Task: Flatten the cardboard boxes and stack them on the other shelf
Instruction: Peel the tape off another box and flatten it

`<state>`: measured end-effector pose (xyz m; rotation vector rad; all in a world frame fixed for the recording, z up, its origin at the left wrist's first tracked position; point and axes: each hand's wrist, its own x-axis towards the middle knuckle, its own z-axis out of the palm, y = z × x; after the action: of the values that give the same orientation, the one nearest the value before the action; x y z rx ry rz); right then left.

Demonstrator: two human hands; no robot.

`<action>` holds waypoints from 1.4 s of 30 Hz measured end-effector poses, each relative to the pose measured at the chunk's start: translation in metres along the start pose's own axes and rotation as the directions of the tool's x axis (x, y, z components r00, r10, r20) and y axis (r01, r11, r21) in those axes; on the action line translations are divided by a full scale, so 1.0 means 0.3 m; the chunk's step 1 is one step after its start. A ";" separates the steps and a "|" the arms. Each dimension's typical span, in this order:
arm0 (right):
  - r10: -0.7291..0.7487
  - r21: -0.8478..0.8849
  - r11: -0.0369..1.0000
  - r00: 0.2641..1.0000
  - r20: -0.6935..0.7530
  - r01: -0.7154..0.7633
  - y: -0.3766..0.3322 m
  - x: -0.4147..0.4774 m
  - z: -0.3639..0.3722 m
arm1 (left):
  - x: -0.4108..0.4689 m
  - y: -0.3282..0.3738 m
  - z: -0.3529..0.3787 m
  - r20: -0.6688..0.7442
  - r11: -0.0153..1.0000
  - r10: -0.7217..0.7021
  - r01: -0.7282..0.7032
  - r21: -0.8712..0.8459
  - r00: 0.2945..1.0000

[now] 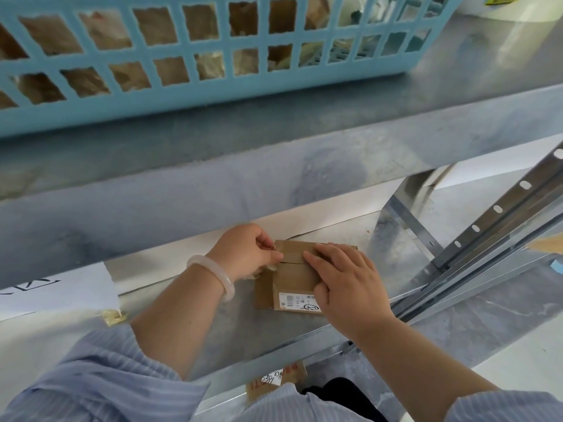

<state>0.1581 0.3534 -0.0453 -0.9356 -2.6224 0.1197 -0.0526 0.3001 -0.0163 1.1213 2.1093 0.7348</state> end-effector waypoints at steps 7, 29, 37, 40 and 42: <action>0.001 -0.008 1.000 0.999 0.038 0.000 0.009 0.003 -0.002 | -0.020 -0.004 0.023 -0.091 0.915 0.325 -0.288 0.282 0.941; -0.003 -0.009 1.000 1.000 -0.024 0.003 -0.001 0.002 0.006 | -0.098 -0.124 0.104 -0.162 0.757 0.002 -0.108 -0.645 0.987; -0.012 0.000 1.000 0.999 -0.045 0.012 0.005 0.002 0.020 | -0.078 -0.109 0.097 0.270 0.537 -0.210 0.341 -0.772 0.940; -0.017 -0.002 1.000 0.998 -0.055 0.017 0.007 0.001 0.022 | -0.071 -0.131 0.111 0.204 0.550 -0.209 0.288 -0.784 0.956; -0.021 0.002 1.000 0.998 -0.064 0.022 0.007 0.000 0.022 | -0.066 -0.140 0.126 0.149 0.547 -0.235 0.257 -0.797 0.960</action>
<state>0.1571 0.3554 -0.0519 -0.8952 -2.5723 0.0858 -0.0370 0.2695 -0.0654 0.2922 1.5176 1.3434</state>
